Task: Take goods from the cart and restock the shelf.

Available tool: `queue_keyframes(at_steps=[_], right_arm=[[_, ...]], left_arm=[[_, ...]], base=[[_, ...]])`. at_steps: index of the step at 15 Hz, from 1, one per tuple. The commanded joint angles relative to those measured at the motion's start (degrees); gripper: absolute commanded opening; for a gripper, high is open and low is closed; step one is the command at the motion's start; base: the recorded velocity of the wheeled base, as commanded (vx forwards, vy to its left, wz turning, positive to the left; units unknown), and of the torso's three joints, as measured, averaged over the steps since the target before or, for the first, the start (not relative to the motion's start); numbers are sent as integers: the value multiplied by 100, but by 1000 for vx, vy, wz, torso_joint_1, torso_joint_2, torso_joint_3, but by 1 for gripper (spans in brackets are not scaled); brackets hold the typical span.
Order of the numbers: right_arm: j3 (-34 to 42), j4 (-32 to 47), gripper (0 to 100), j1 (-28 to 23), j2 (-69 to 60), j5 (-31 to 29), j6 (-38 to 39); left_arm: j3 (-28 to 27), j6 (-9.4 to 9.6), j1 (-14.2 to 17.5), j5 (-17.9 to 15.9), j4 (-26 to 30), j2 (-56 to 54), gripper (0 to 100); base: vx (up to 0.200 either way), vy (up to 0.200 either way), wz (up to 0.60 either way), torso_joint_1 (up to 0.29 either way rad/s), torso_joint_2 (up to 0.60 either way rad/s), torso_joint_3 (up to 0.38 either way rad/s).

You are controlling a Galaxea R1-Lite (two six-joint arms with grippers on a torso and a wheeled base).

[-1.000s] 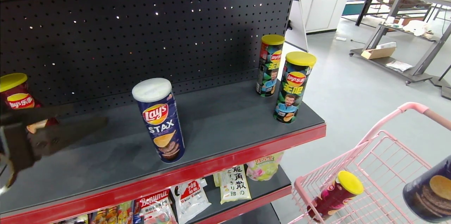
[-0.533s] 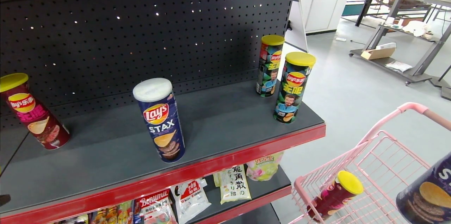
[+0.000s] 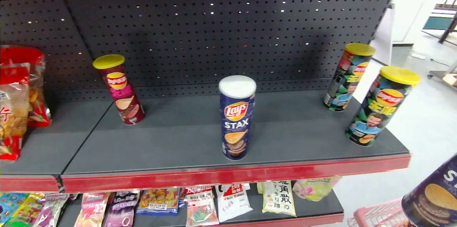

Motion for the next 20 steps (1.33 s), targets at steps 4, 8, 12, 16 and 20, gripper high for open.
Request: queue_keyframes(at_steps=[4, 8, 12, 16, 20], right_arm=[[-266, -599, 0, 109, 536, 231, -133], [-855, -1117, 0, 487, 1749, 486, -106], [-1004, -2023, 0, 847, 2794, 776, -124], [-1778, -2401, 0, 847, 4174, 978, -142], [-2648, -2664, 0, 847, 5194, 1329, -150]], left_arm=[[176, -7, 0, 181, 226, -464, 100], [554, -33, 0, 277, 516, -1176, 100], [1336, -68, 18, 374, 533, -2450, 100], [1881, -411, 27, 611, -548, -2442, 100], [3120, -297, 27, 1016, -2402, -2442, 100]], base=[[0, 0, 0, 0, 0, 0], [0, 0, 0, 0, 0, 0], [0, 0, 0, 0, 0, 0], [0, 0, 0, 0, 0, 0], [0, 0, 0, 0, 0, 0]])
